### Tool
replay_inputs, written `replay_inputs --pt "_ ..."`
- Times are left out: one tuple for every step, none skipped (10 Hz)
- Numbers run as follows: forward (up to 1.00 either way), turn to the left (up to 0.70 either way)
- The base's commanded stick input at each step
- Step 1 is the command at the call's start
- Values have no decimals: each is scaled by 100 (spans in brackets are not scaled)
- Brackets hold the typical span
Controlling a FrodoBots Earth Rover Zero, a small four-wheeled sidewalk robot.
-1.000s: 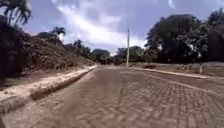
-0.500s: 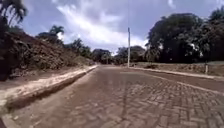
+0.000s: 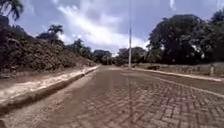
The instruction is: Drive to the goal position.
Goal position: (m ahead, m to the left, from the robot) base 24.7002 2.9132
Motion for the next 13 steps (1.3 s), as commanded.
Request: replay_inputs --pt "100 0" --pt "100 0" --pt "100 0" --pt "100 0" --pt "100 0" --pt "100 0" --pt "100 0" --pt "100 0" --pt "100 0" --pt "100 0" --pt "100 0" --pt "100 0" --pt "100 0"
